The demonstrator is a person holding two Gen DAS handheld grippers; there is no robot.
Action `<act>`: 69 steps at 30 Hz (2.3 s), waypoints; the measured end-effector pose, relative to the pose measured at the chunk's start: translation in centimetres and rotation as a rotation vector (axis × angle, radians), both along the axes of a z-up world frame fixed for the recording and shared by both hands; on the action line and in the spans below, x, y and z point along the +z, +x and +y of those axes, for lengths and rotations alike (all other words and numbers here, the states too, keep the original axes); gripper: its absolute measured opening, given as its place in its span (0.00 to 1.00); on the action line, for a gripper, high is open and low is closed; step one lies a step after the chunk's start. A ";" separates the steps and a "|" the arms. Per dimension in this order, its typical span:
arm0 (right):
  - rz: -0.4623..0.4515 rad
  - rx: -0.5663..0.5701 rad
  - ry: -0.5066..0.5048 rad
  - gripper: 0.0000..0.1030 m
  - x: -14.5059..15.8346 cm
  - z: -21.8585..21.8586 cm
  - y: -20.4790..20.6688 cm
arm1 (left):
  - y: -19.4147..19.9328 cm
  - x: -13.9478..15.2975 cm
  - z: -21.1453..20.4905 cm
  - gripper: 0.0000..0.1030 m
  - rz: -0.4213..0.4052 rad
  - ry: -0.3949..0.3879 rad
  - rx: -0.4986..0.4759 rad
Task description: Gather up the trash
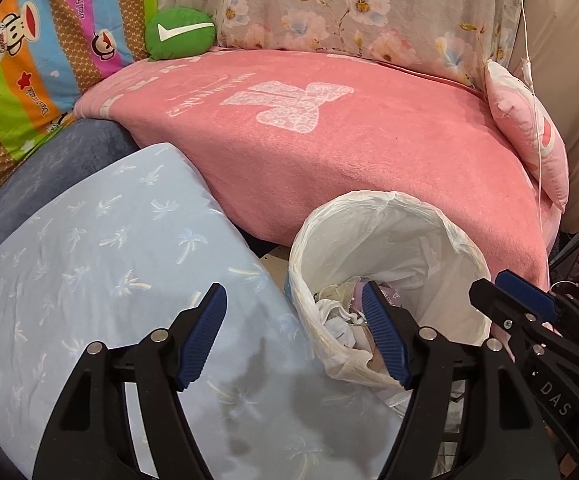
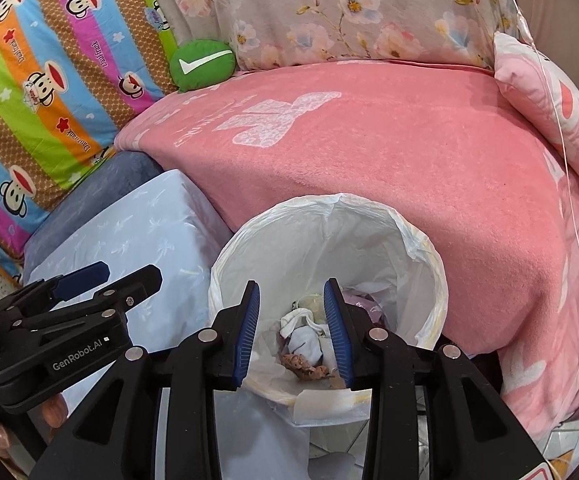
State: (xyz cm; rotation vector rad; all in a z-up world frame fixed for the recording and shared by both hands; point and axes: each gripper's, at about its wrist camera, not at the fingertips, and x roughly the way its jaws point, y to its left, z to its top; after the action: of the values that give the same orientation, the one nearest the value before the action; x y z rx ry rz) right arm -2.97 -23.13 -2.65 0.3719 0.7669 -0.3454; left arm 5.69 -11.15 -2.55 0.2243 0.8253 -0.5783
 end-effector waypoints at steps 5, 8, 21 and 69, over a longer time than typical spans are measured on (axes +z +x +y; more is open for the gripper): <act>0.016 -0.001 -0.031 0.35 0.1 0.5 -0.7 | -0.8 0.1 0.6 0.75 -0.023 0.012 0.017; 0.027 0.005 -0.063 0.40 0.0 1.1 -1.2 | -1.1 -0.1 1.1 0.77 -0.022 0.019 0.026; 0.050 0.012 -0.077 0.66 -0.4 3.1 -2.4 | -2.2 -1.3 3.3 0.89 -0.014 0.041 0.081; 0.044 0.012 -0.192 0.94 0.2 5.5 -4.9 | -4.4 -1.1 5.4 0.93 -0.050 0.057 0.181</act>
State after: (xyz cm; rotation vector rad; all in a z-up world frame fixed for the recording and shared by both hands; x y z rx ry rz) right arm -7.89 -17.63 -2.42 0.1796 0.7715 -0.4139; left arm 1.26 -5.80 -3.62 0.2126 0.8043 -0.3787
